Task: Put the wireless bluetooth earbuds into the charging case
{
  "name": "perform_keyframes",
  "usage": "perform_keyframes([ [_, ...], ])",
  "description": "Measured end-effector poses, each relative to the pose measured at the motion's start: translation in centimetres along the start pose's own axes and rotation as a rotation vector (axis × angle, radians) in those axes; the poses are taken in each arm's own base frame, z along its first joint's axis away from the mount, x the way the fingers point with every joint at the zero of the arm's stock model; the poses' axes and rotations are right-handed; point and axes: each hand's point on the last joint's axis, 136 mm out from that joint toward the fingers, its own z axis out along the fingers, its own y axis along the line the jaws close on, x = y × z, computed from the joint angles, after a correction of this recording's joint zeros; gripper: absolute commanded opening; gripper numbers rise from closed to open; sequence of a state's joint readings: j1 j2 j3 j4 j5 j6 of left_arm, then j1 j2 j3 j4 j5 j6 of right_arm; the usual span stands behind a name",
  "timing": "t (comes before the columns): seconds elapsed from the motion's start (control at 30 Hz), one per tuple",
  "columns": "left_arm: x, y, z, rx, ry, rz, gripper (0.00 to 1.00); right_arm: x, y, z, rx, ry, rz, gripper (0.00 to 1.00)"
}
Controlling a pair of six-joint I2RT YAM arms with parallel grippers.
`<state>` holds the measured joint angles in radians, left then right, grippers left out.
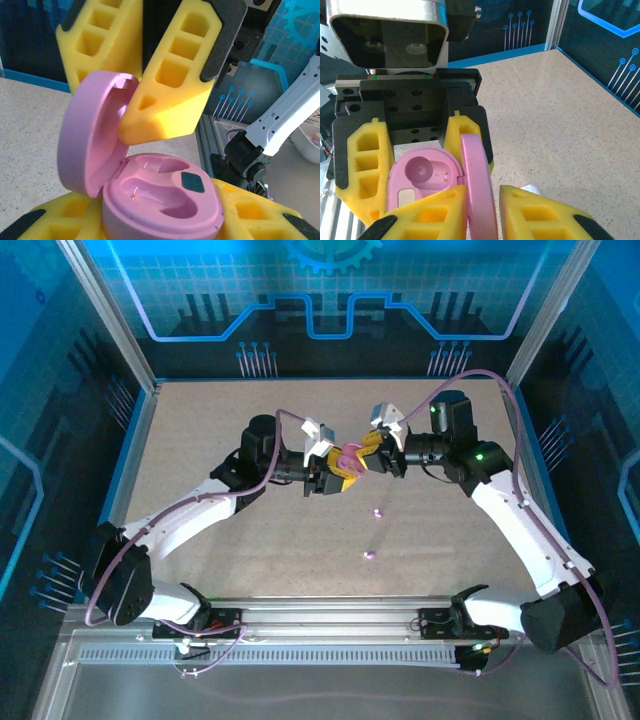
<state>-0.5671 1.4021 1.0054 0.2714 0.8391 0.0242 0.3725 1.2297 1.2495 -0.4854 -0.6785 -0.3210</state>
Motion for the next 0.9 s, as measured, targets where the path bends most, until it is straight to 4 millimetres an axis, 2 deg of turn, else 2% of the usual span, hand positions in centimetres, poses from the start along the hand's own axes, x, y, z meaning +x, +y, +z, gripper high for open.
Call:
perform_keyframes([
  [0.37,-1.2,0.5,0.0,-0.031,-0.047,0.037,0.31,-1.2,-1.9,-1.2,0.071,-0.006,0.123,0.45],
  [0.6,0.0,2.2,-0.2,-0.128,-0.058,0.014,0.30,-2.9,-0.7,-2.2,0.021,-0.059,0.168,0.57],
  [0.7,0.6,3.2,-0.4,-0.182,-0.071,0.004,0.30,-3.8,-1.0,-3.6,0.110,-0.082,0.190,0.56],
  [0.8,0.6,4.0,-0.7,-0.237,-0.095,0.003,0.30,-4.4,-2.2,-6.1,0.279,-0.108,0.245,0.50],
  [0.87,0.5,4.4,-1.1,-0.278,-0.113,0.006,0.30,-3.8,-3.5,-7.8,0.398,-0.117,0.315,0.47],
  [0.9,0.4,4.6,-1.3,-0.296,-0.123,0.010,0.29,-3.0,-4.5,-8.6,0.467,-0.116,0.379,0.47],
])
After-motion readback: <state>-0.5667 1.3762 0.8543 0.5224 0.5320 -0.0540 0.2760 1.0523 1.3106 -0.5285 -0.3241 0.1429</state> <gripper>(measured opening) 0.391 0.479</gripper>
